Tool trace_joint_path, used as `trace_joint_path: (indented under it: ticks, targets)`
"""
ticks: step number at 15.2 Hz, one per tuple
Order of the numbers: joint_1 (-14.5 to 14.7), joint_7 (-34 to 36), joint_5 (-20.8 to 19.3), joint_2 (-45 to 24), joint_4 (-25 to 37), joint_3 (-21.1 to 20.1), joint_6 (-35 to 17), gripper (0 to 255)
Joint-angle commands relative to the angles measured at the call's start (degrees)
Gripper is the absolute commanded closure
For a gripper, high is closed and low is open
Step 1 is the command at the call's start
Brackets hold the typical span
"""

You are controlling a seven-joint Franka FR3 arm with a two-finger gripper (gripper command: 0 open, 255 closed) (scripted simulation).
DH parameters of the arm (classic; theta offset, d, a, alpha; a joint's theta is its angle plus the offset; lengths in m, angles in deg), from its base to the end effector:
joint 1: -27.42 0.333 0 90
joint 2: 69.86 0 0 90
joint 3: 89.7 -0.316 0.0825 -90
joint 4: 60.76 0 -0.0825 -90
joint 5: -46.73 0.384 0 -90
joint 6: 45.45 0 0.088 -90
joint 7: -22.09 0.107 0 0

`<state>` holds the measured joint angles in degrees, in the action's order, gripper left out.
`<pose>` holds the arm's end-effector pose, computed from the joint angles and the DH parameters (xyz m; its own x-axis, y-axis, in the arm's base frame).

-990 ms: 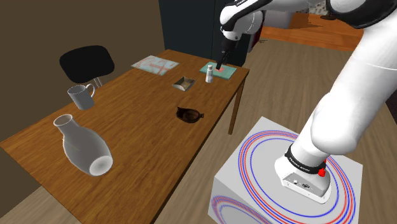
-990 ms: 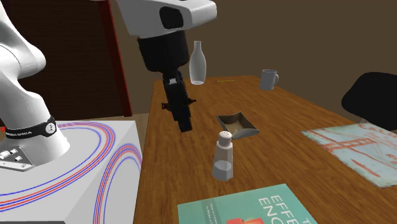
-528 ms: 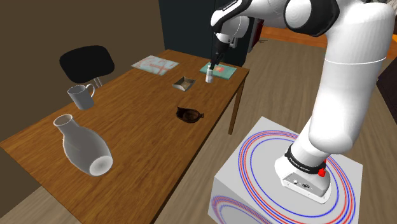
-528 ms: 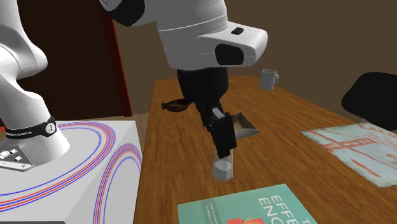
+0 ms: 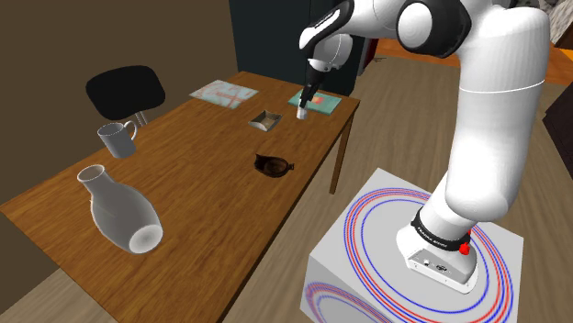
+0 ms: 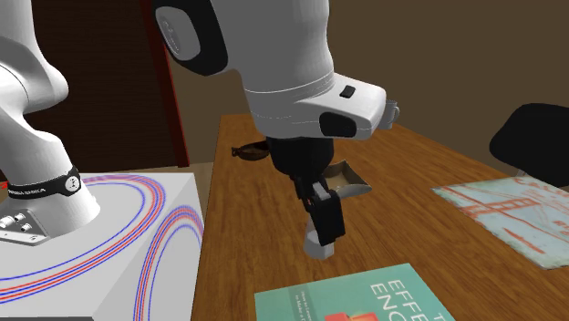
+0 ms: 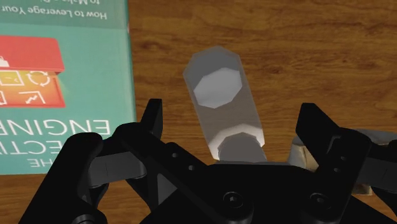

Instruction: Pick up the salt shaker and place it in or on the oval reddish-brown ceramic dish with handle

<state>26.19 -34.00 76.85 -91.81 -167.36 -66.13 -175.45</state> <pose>0.5926 -0.2403 0.3352 0.9439 0.2260 0.2408 0.2604 -0.9578 -0.1215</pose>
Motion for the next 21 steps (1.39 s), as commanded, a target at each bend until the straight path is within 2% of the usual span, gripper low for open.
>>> trace_joint_path:
  ticks: [1, 6, 7, 16, 21]
  targets:
    - [0.02, -0.04, 0.10, -0.10, -0.04, -0.06, -0.17, 0]
    - [0.01, -0.04, 0.09, -0.10, -0.04, -0.06, -0.16, 0]
    - [0.01, -0.04, 0.09, -0.10, -0.04, -0.06, -0.16, 255]
    - [0.02, -0.04, 0.10, -0.10, -0.04, -0.06, -0.17, 255]
    - [0.47, 1.70, -1.72, 1.90, 1.09, 0.71, 2.53, 255]
